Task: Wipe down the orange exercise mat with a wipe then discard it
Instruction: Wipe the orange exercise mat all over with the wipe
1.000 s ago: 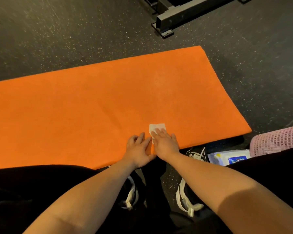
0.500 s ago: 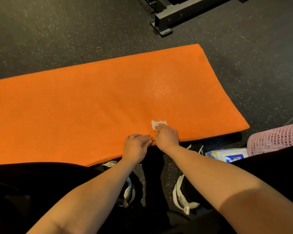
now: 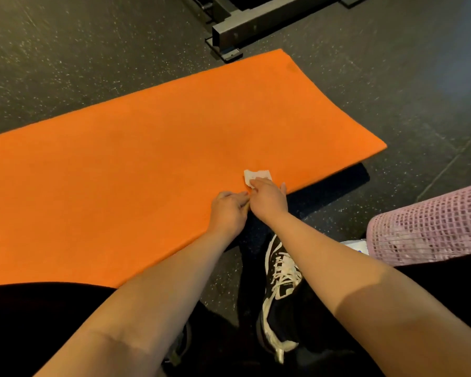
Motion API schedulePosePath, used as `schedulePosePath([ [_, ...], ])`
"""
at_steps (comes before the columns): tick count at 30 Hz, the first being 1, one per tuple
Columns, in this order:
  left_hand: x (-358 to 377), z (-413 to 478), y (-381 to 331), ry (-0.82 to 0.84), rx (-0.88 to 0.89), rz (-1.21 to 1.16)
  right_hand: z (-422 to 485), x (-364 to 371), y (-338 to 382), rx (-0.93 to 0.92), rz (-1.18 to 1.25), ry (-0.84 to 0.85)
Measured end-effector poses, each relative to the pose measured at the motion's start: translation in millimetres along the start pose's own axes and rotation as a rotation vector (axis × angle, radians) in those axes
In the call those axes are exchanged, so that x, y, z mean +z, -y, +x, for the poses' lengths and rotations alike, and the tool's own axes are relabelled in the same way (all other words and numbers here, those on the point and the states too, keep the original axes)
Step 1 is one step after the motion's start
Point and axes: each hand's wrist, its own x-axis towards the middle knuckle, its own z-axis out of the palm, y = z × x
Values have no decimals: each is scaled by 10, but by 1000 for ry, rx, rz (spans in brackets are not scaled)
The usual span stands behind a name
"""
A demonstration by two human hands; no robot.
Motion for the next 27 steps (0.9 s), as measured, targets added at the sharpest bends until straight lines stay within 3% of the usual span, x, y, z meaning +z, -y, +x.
schedulePosePath([
  [4, -42, -128, 136, 135, 6, 98, 36, 320, -118, 22, -17, 237],
  [7, -196, -337, 331, -17, -163, 398, -93, 643, -150, -48, -57, 181],
  [9, -239, -461, 415, -15, -233, 478, -192, 823, -87, -159, -25, 175],
  [12, -195, -520, 525, 94, -230, 473, -255, 1017, 67, -310, -2, 260],
  [16, -196, -535, 573, 141, -241, 432, -125, 1063, -54, -375, -69, 227],
  [20, -230, -557, 562, 146, -225, 443, 126, 973, -197, -53, -61, 76],
  [22, -237, -548, 569, 141, -222, 411, 89, 1009, -96, 2, -37, 70],
  [27, -246, -660, 715, 62, -227, 324, -353, 1227, 168, -332, -78, 191],
])
